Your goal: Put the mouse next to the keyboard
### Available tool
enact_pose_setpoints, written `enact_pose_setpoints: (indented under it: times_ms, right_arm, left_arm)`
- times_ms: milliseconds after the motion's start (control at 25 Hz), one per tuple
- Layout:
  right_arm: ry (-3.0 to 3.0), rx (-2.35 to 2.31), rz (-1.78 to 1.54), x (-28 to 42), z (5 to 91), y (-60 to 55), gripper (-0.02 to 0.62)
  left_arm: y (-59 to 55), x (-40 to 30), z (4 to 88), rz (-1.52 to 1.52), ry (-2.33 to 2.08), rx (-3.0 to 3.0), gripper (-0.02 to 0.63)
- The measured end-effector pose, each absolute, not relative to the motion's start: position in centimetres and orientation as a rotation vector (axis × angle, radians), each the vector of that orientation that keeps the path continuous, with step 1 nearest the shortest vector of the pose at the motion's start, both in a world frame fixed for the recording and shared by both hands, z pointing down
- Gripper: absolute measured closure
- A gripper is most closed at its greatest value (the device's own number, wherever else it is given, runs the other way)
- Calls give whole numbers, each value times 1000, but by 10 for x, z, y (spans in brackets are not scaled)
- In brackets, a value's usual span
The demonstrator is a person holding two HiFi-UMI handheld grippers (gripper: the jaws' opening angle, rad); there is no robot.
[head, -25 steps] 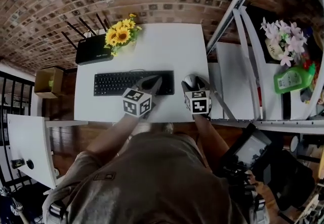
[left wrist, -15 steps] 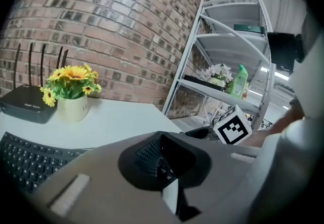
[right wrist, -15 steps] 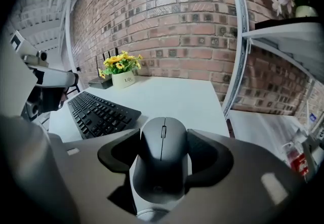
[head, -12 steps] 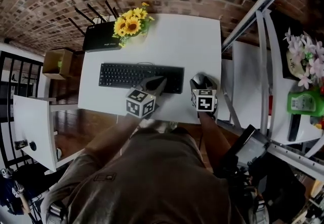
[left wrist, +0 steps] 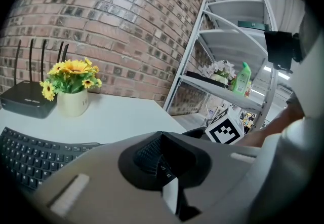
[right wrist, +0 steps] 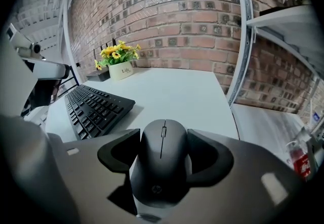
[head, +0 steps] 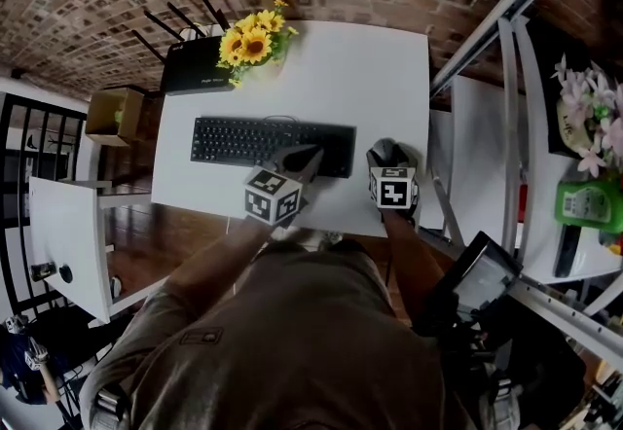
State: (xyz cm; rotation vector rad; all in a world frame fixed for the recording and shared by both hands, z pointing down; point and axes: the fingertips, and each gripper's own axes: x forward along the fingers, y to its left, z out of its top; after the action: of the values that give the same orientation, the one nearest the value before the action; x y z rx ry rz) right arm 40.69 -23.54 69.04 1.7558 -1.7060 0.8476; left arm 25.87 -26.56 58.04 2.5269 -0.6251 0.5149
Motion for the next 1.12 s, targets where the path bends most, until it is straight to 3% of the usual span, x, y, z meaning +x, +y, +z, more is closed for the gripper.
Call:
enact_pose_setpoints:
  times_ms: [440,680,1120]
  right_arm:
    - [-1708,1741,847,406,693,-237,282]
    - [-1722,1733,803,406,690,-236,227]
    - [-1747,1812,622,386,636,-234,247]
  left_arm:
    - [-264,254,578,524,-660,2514,614]
    - [-258,246,585,531,-680,2485,614]
    - [-256,221,579,435,-679,2485,614]
